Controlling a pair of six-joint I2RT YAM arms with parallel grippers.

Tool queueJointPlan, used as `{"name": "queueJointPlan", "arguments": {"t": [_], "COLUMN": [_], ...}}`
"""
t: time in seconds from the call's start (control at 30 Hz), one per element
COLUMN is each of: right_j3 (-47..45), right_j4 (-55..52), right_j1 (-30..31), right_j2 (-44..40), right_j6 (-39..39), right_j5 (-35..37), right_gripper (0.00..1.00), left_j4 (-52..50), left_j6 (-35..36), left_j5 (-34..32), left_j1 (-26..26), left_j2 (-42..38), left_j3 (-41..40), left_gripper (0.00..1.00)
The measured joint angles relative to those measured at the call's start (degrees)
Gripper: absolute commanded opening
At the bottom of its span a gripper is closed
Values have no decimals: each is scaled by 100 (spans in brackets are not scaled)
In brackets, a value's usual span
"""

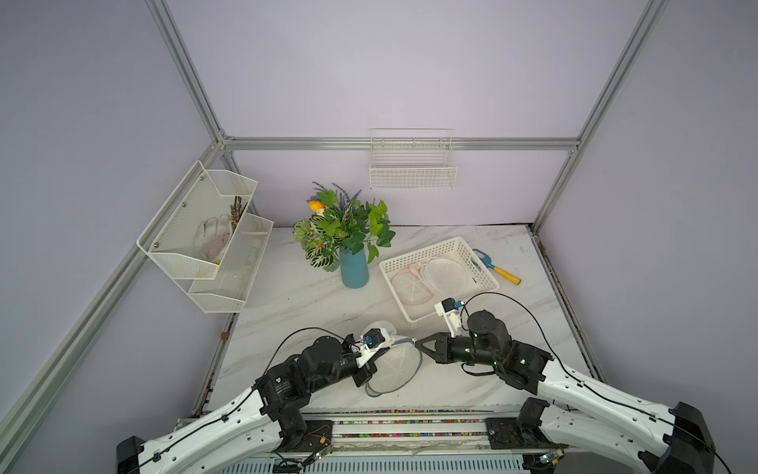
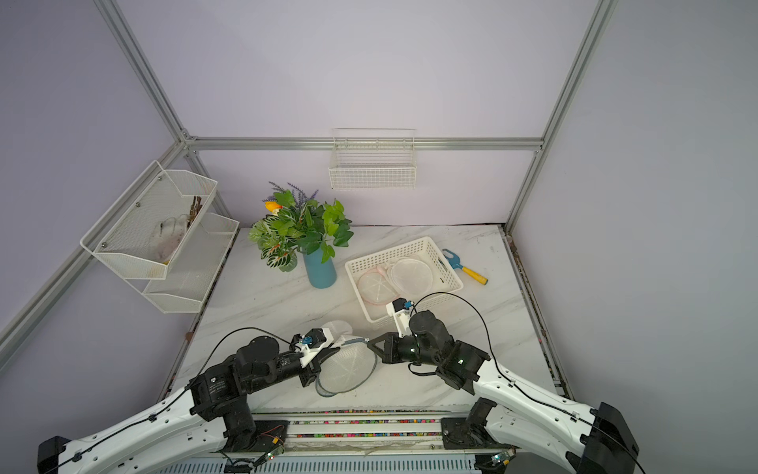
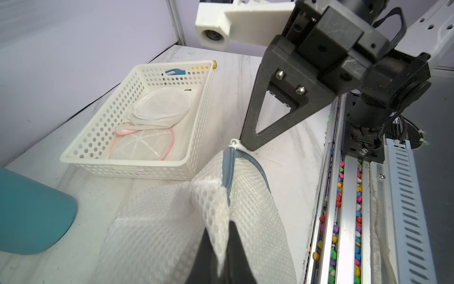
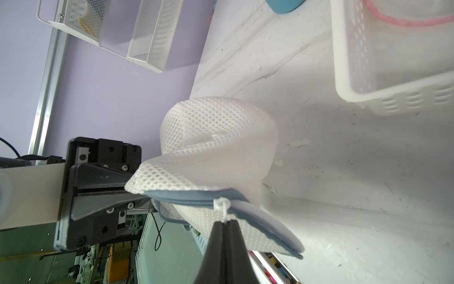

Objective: Turn the laundry bag inside out
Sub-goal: Zip the zipper on the laundry bag.

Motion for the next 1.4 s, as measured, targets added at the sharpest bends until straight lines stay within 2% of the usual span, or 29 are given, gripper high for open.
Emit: {"name": "queueJointPlan", "arguments": {"t": [0.03, 0.07, 0.13, 0.17, 0.27, 0.37, 0.57, 0.8, 1.0, 1.23, 1.4], "right_j3": [-24, -28, -28, -22, 118, 424, 922, 1073, 1270, 1482, 1495], "right_j4": [76, 129, 264, 310, 238, 50, -223, -487, -498, -520, -529], "right_j1": [-13, -26, -37, -44, -61, -61, -59, 85, 332, 439, 483], "right_j2": [24, 61, 133, 166, 280, 398, 699, 852, 887, 907, 907], "right_j6": [83, 142, 212, 223, 120, -138, -686, -944, -890, -844, -828], "right_j5": [-35, -72, -109, -129, -166, -190, -376, -444, -396, -313, -249], "right_gripper": [0, 0, 0, 0, 0, 0, 0, 0, 0, 0, 0], "left_j4": [17, 59, 90, 94, 28, -243, -852, -837, -887, -1147, -1215], "left_j6": [-11, -35, -81, -131, -212, -249, -249, -590, -870, -844, -748], "left_j5": [-17, -33, -85, -125, -282, -463, -490, 199, 208, -195, -343], "left_j1": [0, 0, 0, 0, 0, 0, 0, -22, -212, -219, -219], "left_j2": [-22, -50, -103, -120, -164, -186, 140, 918, 1137, 1281, 1342], "left_j3": [-37, -79, -127, -138, -142, -107, 450, 994, 1123, 1403, 1436], "left_gripper": [10, 20, 48, 58, 70, 72, 70, 51, 48, 28, 9]}}
